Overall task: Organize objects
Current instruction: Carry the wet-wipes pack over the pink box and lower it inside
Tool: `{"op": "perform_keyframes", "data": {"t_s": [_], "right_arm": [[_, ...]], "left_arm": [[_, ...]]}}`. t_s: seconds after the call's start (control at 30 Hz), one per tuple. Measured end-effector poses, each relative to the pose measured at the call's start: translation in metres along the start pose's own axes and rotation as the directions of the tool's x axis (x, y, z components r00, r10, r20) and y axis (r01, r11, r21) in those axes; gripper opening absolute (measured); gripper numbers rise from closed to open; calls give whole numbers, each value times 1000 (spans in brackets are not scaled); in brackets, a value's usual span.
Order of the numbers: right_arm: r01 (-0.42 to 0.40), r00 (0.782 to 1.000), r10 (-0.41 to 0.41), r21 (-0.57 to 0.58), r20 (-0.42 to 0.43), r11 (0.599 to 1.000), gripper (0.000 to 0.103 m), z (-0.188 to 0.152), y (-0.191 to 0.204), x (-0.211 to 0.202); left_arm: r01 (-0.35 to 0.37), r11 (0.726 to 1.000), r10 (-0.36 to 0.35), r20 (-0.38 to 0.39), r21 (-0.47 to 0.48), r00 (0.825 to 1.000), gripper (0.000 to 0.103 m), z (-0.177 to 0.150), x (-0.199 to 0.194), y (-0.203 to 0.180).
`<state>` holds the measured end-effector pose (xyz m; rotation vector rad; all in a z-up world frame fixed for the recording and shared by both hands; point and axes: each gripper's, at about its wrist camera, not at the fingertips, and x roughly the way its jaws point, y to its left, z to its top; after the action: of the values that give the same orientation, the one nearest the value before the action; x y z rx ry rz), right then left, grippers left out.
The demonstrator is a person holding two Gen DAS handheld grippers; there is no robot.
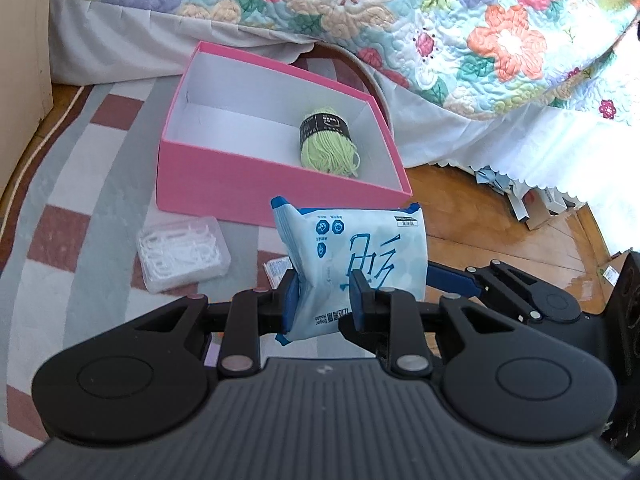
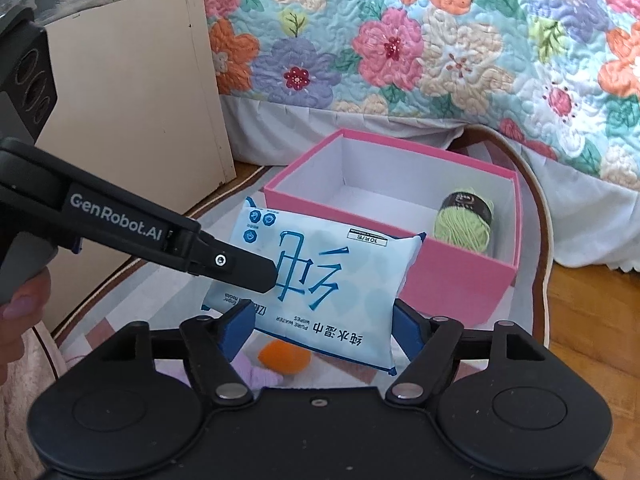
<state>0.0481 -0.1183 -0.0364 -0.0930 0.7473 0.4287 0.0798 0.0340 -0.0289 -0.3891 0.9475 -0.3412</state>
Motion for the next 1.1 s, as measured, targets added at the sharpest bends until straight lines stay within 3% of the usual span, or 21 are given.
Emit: {"op": "perform_keyframes", "data": {"t_s": [0.3,0.77,0.87,1.1], "right_arm": [[-27,1000,27,-20,3,999,84,31,-5,19],[-33,999,34,-47,7,998,82,83,-30,55],[-49,999,49,-50,-8,998,78,93,-41,71],[-106,988,112,61,-107,992,57,103,-83,121]], "left_arm": [[-28,1000,28,5,-5,1000,24,37,8,10],[-77,997,77,-4,-20,997,24,94,40,12],[-106,994,106,-17,-14,994,24,110,52,14],[-172,985,172,-84,6,982,24,142,96,26]]}}
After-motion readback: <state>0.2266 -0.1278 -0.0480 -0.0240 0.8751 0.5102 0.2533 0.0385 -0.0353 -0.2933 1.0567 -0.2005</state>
